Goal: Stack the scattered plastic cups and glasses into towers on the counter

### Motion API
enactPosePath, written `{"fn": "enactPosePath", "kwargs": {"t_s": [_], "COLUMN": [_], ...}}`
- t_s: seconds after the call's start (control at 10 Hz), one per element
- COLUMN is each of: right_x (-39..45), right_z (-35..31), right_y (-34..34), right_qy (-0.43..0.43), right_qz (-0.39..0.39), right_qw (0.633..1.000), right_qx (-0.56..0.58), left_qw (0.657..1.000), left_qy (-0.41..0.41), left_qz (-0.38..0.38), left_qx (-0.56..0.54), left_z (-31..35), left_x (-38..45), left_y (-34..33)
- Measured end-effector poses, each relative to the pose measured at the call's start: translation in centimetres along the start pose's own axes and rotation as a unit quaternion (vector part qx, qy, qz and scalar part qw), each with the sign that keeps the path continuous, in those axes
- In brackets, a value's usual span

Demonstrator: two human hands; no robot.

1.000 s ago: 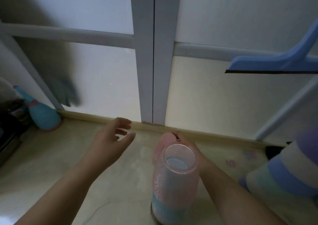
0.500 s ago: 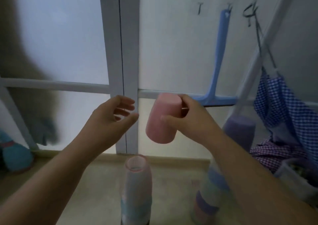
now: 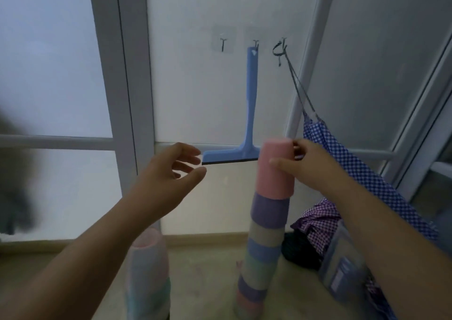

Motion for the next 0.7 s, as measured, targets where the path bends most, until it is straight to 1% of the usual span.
{"fn": "enactPosePath", "kwargs": {"t_s": [0.1, 0.2, 0.3, 0.6, 0.7], "right_x": [-0.4, -0.7, -0.9, -0.7, -1.1], "right_z": [1.7, 2.3, 2.5, 3.0, 2.0], "right_y": [-0.8, -0.9, -0.8, -0.8, 0.3], "right_qy": [-0.013, -0.017, -0.017, -0.027, 0.004], "right_qz": [-0.01, -0.009, -0.026, -0.05, 0.005], "right_qw": [1.0, 0.999, 0.999, 0.998, 1.0], "right_qx": [0.009, 0.034, 0.036, 0.026, 0.026], "left_qw": [1.0, 1.0, 1.0, 0.999, 0.999], "left_qy": [0.005, 0.018, 0.023, -0.004, -0.005], "left_qz": [-0.003, -0.003, 0.004, 0.006, 0.015], "left_qx": [0.007, 0.006, 0.007, 0.04, 0.037], "left_z": [-0.2, -0.2, -0.2, 0.6, 0.9], "left_x": [-0.3, -0.6, -0.8, 0.0, 0.1], "left_y": [-0.6, -1.0, -1.3, -0.4, 0.2]}}
Point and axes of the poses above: each hand's wrist, its own x-axis towards the middle knuckle, its own y-axis out of the back of the hand, z = x × y, the point moved 2 cm from there along x, towards the middle knuckle, and after that the axes turned 10 degrees about x, right-handed, at the moved point
